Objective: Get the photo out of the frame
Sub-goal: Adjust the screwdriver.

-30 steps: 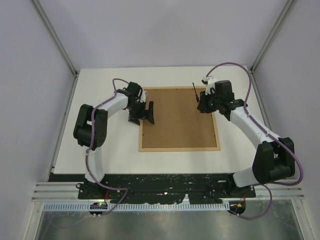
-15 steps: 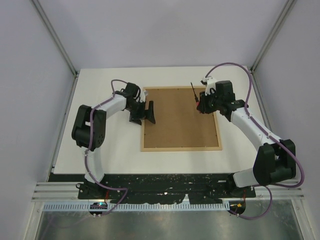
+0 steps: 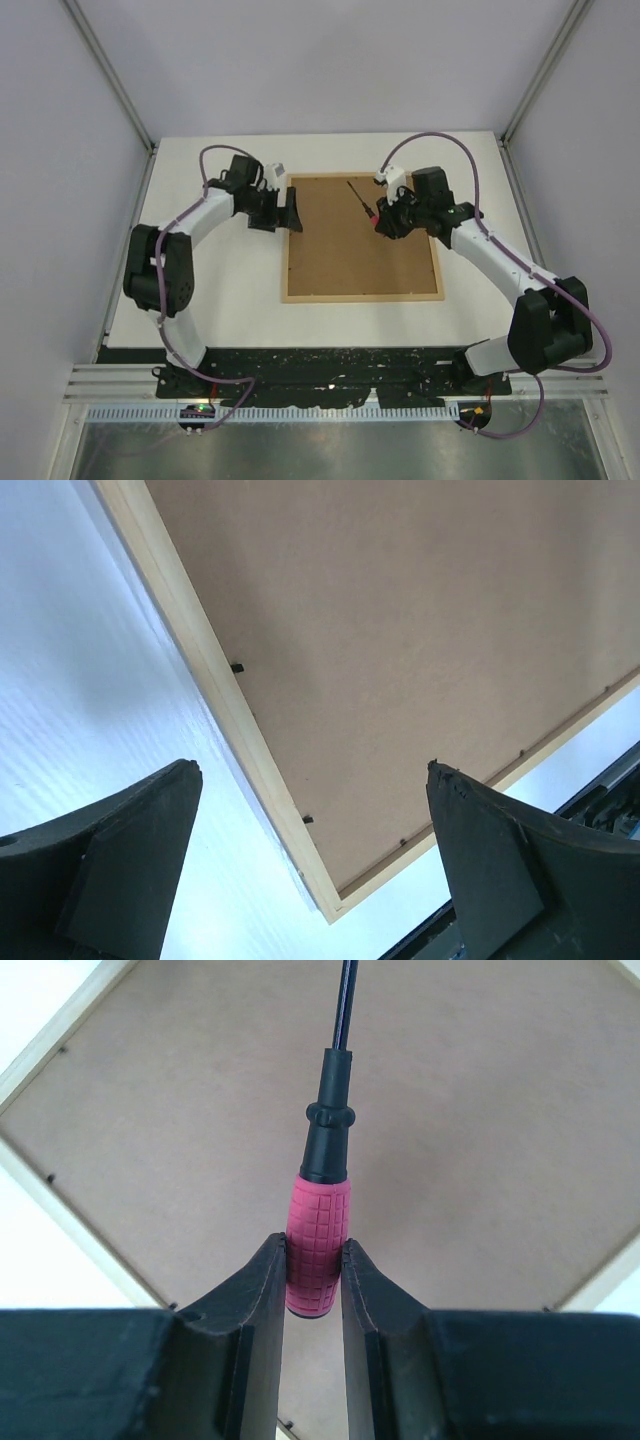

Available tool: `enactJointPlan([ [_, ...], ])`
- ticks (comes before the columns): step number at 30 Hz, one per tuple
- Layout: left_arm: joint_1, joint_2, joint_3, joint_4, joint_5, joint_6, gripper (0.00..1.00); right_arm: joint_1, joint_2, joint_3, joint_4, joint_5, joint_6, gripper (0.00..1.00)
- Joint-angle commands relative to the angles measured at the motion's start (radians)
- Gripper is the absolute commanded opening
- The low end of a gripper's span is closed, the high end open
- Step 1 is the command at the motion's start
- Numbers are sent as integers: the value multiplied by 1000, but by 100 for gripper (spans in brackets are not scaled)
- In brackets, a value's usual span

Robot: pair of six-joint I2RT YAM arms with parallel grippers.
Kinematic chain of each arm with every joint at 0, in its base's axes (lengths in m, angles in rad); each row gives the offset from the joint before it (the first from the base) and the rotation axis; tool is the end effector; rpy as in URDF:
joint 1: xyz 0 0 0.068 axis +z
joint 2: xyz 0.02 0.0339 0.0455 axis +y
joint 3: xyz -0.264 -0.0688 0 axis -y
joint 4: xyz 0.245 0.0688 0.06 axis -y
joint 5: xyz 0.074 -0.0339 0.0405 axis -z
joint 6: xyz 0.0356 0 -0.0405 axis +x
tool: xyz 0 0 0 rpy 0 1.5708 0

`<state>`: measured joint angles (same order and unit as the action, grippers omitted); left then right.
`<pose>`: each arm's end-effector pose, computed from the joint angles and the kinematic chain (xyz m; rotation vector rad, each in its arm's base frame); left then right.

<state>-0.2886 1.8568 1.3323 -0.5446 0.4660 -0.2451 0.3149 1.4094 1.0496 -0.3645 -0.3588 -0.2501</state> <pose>0.3669 -0.1256 0.2033 0.2206 2.6680 -0.7922 0.2894 0.1074 0.2728 -0.8112 2.1292 0.4448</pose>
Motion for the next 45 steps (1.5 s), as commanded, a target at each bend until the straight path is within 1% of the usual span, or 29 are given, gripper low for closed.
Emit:
enactJointPlan([
  [1, 25, -151, 13, 90, 101, 50, 100, 59, -9, 35, -28, -75, -120, 8],
  [7, 25, -254, 8, 130, 281, 108, 100, 78, 2, 56, -135, -222, -207, 8],
  [10, 22, -260, 13, 120, 351, 142, 100, 95, -16, 47, -201, -311, -270, 8],
  [13, 11, -240, 39, 72, 372, 181, 100, 124, -56, 29, -238, -364, -320, 8],
  [16, -9, -217, 54, 37, 407, 205, 100, 156, -85, 20, -232, -359, -324, 8],
  [23, -49, -196, 61, 20, 512, 210, 100, 171, -95, 7, -220, -330, -322, 8],
  [26, -53, -179, 73, 15, 571, 193, 96, 179, -99, -6, -194, -304, -311, 8],
  [30, -57, -165, 87, 11, 611, 167, 93, 185, -109, -22, -159, -256, -301, 8],
  [35, -72, -153, 88, 9, 617, 159, 86, 191, -132, -42, -104, -211, -284, 8],
  [36, -76, -148, 90, 5, 617, 158, 82, 193, -135, -46, -96, -203, -281, 8],
  [38, -83, -136, 94, -3, 628, 153, 72, 197, -141, -54, -76, -160, -278, 8],
  [41, -87, -125, 97, -5, 638, 136, 61, 213, -148, -74, -35, -111, -276, 8],
  [45, -87, -116, 103, -2, 637, 119, 57, 234, -156, -86, -7, -60, -284, 8],
])
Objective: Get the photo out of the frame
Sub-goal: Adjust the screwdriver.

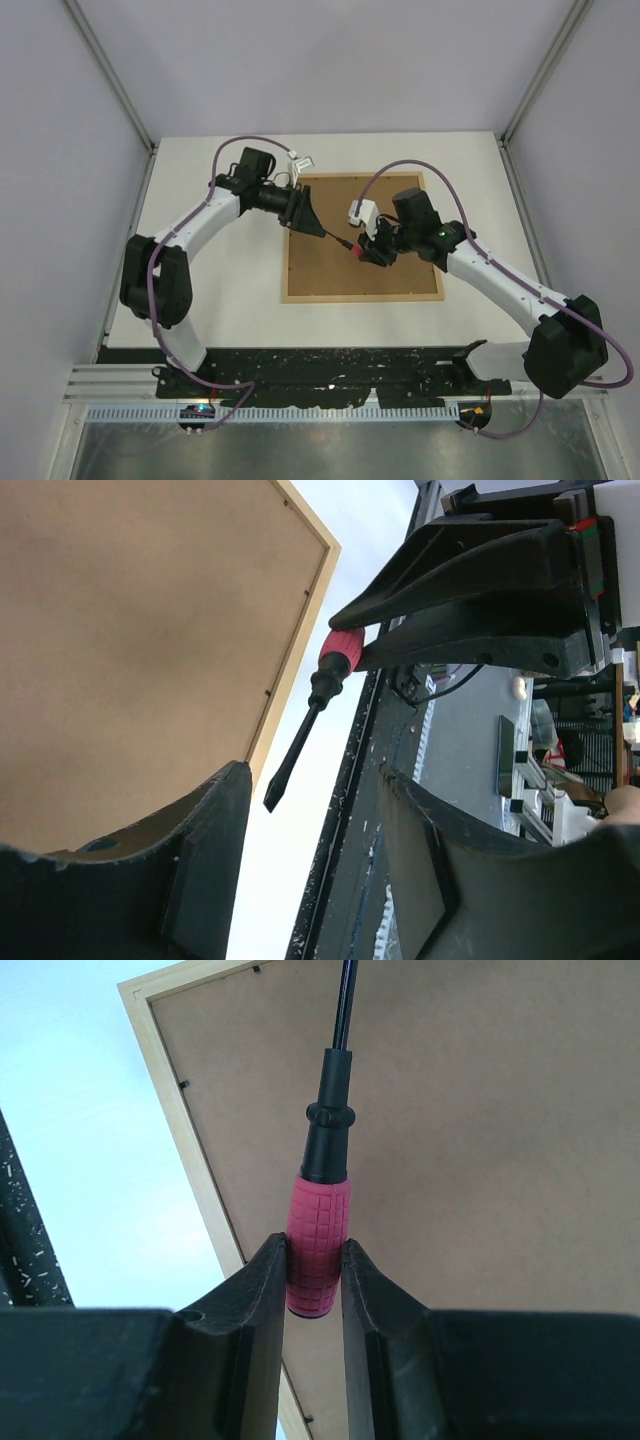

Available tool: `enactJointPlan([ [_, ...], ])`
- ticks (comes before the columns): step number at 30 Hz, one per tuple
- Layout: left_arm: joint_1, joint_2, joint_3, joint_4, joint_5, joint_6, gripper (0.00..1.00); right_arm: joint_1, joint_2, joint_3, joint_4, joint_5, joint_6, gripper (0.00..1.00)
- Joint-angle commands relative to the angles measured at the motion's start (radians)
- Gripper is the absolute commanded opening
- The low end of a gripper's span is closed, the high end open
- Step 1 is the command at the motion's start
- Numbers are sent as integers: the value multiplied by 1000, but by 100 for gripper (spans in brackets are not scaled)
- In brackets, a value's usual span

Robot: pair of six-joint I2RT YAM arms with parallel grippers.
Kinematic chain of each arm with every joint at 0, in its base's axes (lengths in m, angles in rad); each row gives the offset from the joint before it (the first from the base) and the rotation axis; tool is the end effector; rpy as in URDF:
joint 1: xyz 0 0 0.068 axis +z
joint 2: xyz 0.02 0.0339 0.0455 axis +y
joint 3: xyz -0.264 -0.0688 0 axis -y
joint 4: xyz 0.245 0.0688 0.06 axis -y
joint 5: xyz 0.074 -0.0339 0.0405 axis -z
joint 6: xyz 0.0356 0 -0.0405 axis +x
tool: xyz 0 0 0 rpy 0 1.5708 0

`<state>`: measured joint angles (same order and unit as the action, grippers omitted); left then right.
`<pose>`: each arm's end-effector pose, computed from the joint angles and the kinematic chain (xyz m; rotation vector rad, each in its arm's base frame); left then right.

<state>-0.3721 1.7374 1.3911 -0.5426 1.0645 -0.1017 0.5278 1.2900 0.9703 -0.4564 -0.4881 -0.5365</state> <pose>0.3353 -0.1643 0.2763 0.7897 2.2239 -1.5149 0.2279 0.1522 0.2733 -1.3673 1.8508 0.5657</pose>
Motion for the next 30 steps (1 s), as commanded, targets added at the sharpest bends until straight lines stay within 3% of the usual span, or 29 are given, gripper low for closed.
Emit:
enactJointPlan([
  [1, -4, 4, 46, -2, 38, -27, 55, 27, -35, -8, 85, 77, 3, 8],
  [8, -5, 11, 46, 3, 43, -36, 37, 49, -40, -18, 107, 117, -5, 8],
  [23, -5, 42, 55, 12, 40, -67, 35, 81, -61, -31, 116, 134, -23, 8],
  [30, -5, 44, 57, 15, 49, -72, 13, 90, -58, -36, 117, 143, -29, 8],
])
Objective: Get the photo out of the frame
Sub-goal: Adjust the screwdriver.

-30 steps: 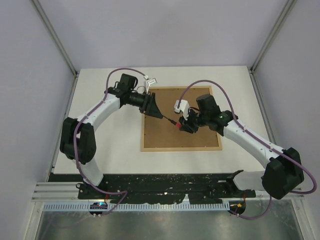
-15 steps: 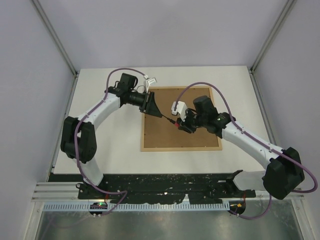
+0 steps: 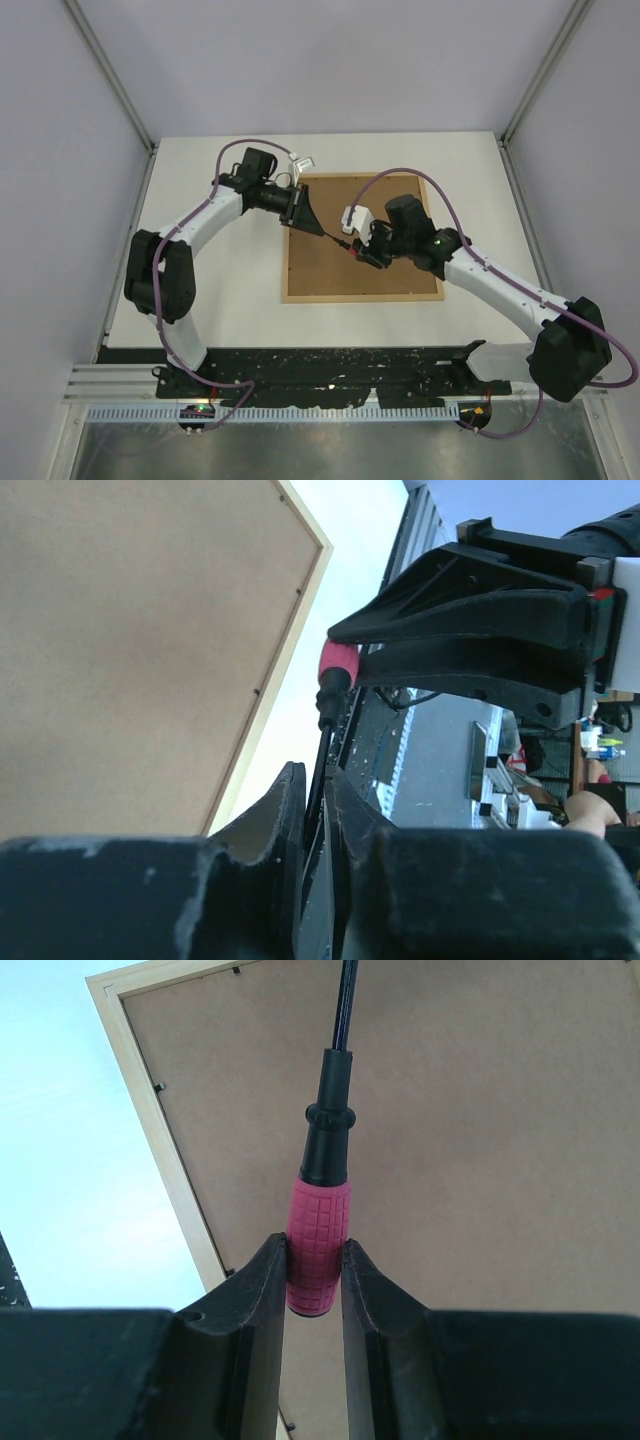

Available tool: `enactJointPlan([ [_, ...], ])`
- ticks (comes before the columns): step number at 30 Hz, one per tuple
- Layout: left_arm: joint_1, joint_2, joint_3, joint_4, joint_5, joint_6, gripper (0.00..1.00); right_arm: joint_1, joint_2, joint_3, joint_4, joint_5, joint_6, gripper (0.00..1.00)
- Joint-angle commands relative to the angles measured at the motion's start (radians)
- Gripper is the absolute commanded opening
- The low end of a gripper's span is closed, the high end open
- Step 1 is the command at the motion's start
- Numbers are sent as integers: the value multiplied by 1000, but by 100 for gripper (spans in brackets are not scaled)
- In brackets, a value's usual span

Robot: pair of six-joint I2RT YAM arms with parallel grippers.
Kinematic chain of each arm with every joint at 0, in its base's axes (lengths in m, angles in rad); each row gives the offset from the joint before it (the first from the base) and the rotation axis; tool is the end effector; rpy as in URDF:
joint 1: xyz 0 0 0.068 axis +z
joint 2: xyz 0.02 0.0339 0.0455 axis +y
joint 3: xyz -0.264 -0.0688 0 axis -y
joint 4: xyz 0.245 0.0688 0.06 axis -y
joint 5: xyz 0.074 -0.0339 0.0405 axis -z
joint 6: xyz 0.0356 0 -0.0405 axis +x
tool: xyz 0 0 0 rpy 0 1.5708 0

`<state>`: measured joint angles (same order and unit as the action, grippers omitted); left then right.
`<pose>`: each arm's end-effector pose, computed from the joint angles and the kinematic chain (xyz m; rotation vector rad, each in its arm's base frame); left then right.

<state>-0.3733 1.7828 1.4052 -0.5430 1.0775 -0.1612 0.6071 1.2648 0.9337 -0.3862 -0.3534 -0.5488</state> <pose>0.3428 -0.1679 0.2647 0.7212 2.2918 -1.5675 0.2169 0.1656 0.2717 -1.3910 1.7961 0.4341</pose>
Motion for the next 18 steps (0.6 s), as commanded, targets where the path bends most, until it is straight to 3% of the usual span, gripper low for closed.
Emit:
enactJointPlan([
  [1, -4, 0, 43, 15, 35, -12, 12, 11, -33, 1, 47, 10, -19, 8],
  [3, -4, 1, 44, 17, 41, -14, 0, 14, -33, -1, 47, 10, -20, 8],
  [9, -4, 3, 41, 18, 48, -18, 0, 16, -36, 1, 49, 10, -22, 9],
  [15, 2, -17, -6, 116, 61, -99, 0, 16, -47, 14, 59, 7, 1, 50],
  [18, 13, -23, -26, 172, 85, -153, 0, 16, -64, 11, 82, 4, 18, 62],
])
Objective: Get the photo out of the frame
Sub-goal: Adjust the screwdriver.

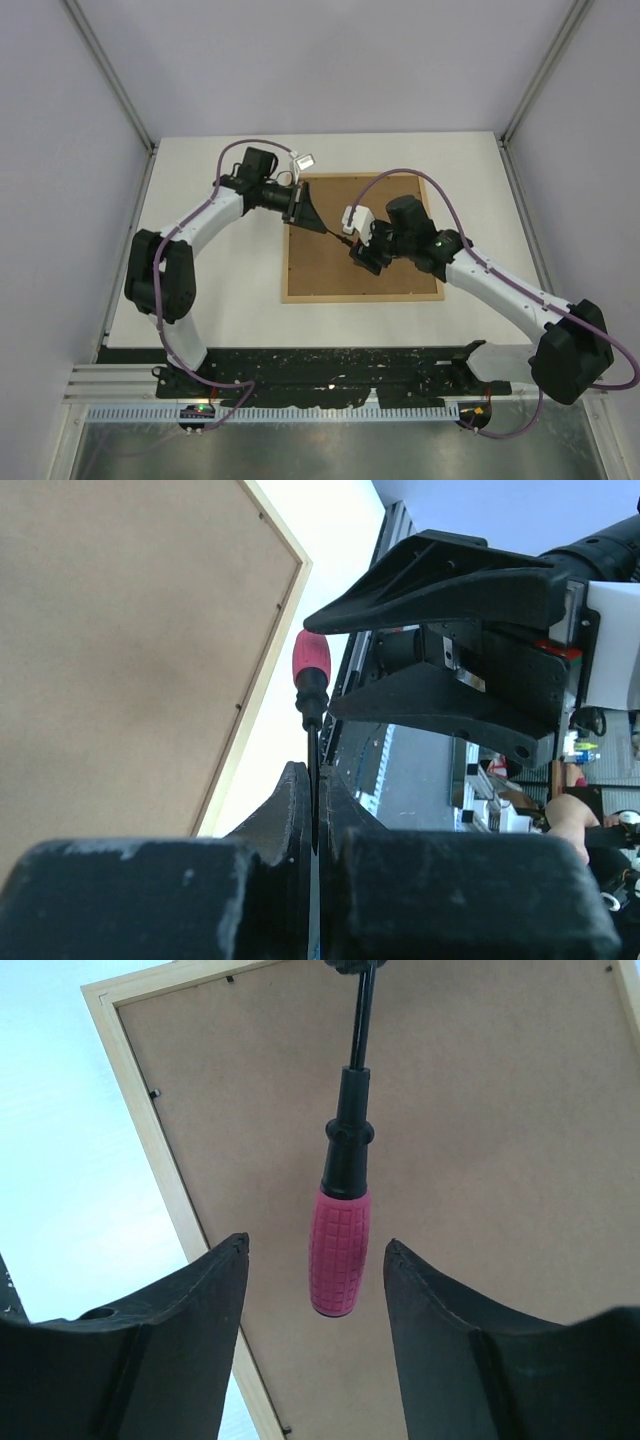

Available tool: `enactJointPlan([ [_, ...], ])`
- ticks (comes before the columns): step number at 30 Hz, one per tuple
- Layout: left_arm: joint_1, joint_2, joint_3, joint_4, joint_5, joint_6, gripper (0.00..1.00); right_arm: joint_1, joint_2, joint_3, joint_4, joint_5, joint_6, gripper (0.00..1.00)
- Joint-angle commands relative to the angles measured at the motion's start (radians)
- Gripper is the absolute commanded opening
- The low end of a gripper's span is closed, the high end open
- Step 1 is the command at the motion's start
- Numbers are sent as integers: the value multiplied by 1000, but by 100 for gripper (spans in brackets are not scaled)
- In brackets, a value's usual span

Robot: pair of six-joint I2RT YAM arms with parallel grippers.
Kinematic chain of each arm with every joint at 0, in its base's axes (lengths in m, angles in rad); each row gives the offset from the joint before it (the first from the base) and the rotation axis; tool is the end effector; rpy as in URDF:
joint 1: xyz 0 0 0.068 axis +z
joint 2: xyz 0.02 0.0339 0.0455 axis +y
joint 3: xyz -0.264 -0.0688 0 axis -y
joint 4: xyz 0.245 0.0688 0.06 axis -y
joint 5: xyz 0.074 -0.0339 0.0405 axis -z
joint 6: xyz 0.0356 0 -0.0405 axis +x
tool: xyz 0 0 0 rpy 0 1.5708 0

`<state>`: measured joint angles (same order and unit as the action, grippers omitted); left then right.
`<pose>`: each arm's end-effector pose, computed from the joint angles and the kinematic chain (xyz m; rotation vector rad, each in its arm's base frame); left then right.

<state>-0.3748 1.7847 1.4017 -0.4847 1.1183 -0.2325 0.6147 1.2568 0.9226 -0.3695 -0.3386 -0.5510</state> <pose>0.3453 -0.1702 0.2673 0.6939 2.2693 -1.6347 0.2151 0.1663 0.2713 -1.3892 1.7833 0.4182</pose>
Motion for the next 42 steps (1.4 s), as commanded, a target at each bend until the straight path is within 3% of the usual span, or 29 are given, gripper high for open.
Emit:
enactJointPlan([
  [1, 19, -28, -32, 142, 54, -108, 0, 5, -69, 19, 84, -13, 20, 64],
  [6, 50, -44, -121, 398, 135, -333, 0, -13, -126, -19, 171, -31, 20, 70],
  [9, 73, -51, -228, 794, 190, -638, 0, -33, -174, -73, 300, -49, 46, 81],
  [12, 92, -28, -305, 1271, 207, -960, 0, -72, -174, -61, 311, -132, 77, 82],
  [15, 103, 1, -320, 1527, 201, -1180, 0, -134, -160, -33, 303, -291, 140, 82],
  [17, 109, 8, -325, 1601, 190, -1244, 0, -194, -145, -7, 323, -400, 192, 82],
  [21, 119, 15, -329, 1698, 169, -1341, 0, -250, -109, 1, 397, -470, 220, 82],
  [27, 119, 10, -346, 1701, 144, -1358, 0, -256, -25, 18, 494, -563, 279, 79],
  [35, 119, 15, -360, 1701, 126, -1369, 0, -253, 91, 84, 550, -571, 287, 74],
  [42, 119, 24, -363, 1703, 115, -1367, 0, -253, 119, 88, 641, -638, 402, 66],
])
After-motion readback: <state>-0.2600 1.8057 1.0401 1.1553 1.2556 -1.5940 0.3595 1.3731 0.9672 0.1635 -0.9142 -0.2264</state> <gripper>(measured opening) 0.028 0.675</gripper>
